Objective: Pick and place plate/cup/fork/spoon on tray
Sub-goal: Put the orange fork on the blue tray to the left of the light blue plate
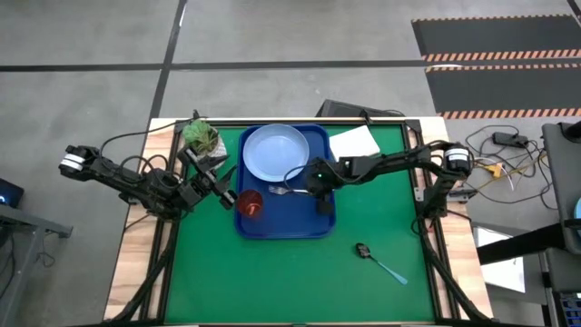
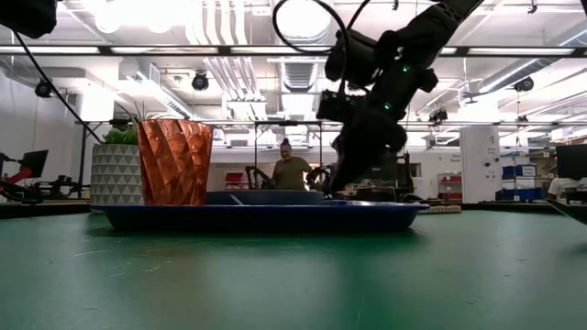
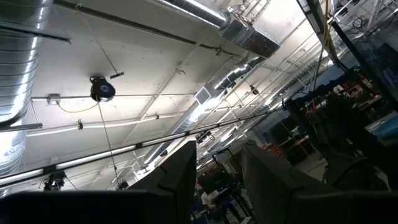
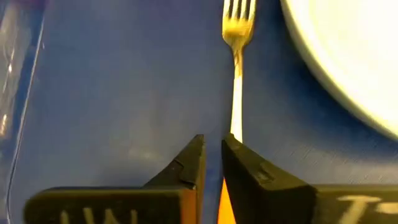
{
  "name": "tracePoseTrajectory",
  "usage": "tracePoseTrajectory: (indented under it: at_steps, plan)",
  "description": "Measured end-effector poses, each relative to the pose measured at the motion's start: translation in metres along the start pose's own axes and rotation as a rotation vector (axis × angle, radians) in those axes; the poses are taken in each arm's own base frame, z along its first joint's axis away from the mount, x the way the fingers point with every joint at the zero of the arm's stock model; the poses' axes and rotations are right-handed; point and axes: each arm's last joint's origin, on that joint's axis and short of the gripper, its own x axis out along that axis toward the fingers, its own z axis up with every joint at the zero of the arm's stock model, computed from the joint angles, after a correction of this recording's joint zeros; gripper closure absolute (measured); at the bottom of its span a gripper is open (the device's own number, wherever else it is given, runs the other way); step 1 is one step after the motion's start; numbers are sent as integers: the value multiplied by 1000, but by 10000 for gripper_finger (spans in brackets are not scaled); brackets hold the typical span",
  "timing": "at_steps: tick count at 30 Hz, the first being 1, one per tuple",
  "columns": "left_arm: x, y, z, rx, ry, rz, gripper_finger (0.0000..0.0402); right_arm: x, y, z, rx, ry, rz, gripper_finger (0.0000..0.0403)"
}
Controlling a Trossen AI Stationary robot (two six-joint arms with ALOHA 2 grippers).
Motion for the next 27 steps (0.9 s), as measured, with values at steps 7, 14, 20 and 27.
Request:
tracePoseTrajectory:
  at_steps: [7, 14, 20, 27]
  plan:
    - [0, 0, 0, 0, 0, 0, 292, 3, 2, -12, 10, 74, 22, 393]
    - [0, 0, 0, 0, 0, 0, 292, 3, 2, -16, 29, 102, 25, 394]
    - [0, 0, 0, 0, 0, 0, 292, 4, 3, -22, 41, 137, 30, 394]
    - [0, 0, 0, 0, 0, 0, 292, 6, 2, -29, 40, 174, -48, 394]
